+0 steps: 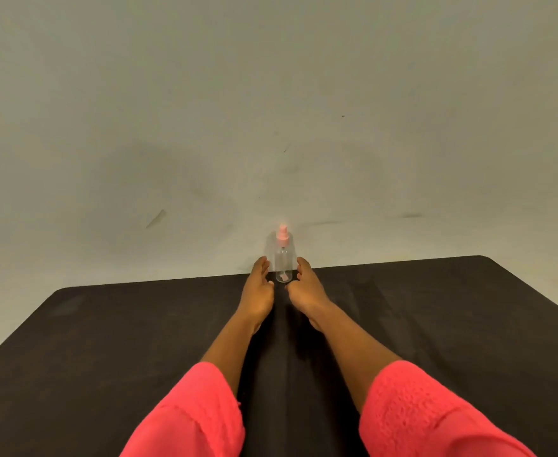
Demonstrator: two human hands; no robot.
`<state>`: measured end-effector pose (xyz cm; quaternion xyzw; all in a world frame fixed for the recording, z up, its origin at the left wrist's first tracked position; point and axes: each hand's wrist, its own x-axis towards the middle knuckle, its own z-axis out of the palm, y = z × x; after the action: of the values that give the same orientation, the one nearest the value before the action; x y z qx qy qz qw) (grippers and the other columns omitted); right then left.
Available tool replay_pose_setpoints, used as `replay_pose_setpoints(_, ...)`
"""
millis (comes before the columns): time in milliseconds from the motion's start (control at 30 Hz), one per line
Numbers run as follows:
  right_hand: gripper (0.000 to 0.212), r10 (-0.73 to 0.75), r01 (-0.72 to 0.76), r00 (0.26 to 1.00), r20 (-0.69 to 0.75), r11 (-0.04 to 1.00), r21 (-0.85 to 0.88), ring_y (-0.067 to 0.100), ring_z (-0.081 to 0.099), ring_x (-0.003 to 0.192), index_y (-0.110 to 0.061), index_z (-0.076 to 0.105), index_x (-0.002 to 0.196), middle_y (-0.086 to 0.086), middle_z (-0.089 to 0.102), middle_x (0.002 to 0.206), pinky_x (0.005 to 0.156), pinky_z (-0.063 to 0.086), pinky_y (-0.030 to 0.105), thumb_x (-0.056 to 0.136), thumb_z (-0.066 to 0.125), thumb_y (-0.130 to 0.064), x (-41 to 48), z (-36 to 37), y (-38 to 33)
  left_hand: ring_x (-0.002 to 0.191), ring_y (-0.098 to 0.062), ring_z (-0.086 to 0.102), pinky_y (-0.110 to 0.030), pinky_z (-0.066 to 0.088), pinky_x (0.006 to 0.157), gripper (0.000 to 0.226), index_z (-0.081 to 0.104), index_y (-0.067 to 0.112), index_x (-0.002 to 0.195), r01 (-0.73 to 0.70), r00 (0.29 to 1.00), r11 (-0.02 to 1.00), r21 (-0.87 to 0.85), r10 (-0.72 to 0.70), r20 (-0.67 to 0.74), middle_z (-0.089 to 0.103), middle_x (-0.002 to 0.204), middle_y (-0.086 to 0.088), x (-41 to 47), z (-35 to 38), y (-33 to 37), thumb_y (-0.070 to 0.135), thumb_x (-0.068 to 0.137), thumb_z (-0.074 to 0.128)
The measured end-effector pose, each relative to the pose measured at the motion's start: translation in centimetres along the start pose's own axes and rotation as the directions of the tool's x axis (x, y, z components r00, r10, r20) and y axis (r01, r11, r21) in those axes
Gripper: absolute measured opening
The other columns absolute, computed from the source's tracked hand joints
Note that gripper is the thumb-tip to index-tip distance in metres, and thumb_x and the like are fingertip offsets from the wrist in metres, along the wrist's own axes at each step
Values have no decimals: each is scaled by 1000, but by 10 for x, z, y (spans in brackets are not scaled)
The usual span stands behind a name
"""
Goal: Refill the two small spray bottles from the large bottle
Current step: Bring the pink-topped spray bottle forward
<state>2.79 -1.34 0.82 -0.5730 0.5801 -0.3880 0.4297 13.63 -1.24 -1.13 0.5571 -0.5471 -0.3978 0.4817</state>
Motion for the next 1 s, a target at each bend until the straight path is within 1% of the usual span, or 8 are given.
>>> replay_pose_setpoints(100,64,-13,14,999,37,1000,-27,21,42,130,-25,27,148,3,41,146,108,37,39,91,41,0,2,2,-1,141,-18,24,-31,20,116,69,18,14,150,-20,998,996,84,14,63,24,155,-5,2,1,0,-15,89,29)
replay_pose_setpoints(267,63,-14,14,999,52,1000,1,20,50,122,-30,30,146,1,51,136,104,42,38,91,40,-1,-9,1,-2,129,-7,36,-20,29,102,74,23,20,149,-40,994,994,103,29,101,35,150,-4,-11,6,5,-15,85,32)
replay_pose_setpoints(433,60,-22,17,998,64,997,69,16,53,118,-31,36,142,-3,56,131,103,44,38,91,43,-1,-33,-4,3,127,-9,43,-26,33,107,77,29,23,146,-42,996,998,36,39,79,45,142,1,-33,9,9,-18,82,37)
replay_pose_setpoints(600,43,-53,43,996,71,989,140,11,61,104,-37,51,125,-5,64,114,94,51,36,94,44,-9,-68,-4,1,100,19,51,-4,43,80,75,38,39,132,-46,998,998,-46,48,40,50,120,21,-74,10,15,-18,83,41)
replay_pose_setpoints(667,40,-66,53,995,80,987,153,11,61,104,-38,52,122,-5,65,111,93,51,37,96,44,-11,-85,-3,1,102,15,53,-5,43,78,73,40,42,126,-42,999,996,-75,45,29,51,121,19,-92,10,18,-18,84,40)
replay_pose_setpoints(800,48,-61,44,993,97,985,168,10,57,111,-43,46,131,-8,61,118,97,50,36,97,43,-10,-123,-6,4,119,-6,51,-13,46,87,73,43,36,131,-43,999,995,-90,46,24,52,132,9,-133,10,23,-19,84,38)
replay_pose_setpoints(867,48,-61,43,993,106,985,169,9,58,110,-45,47,129,-10,61,116,96,50,34,96,44,-10,-142,-9,6,121,-6,50,-15,45,91,73,40,31,138,-39,999,996,-82,41,23,50,136,7,-151,10,23,-19,85,38)
replay_pose_setpoints(1000,53,-93,73,991,92,977,199,3,60,105,-57,51,117,-16,64,110,95,51,33,94,45,-9,-182,-14,12,116,3,51,-9,44,84,71,38,32,141,-30,999,997,-64,32,27,50,133,12,-186,10,24,-16,87,40)
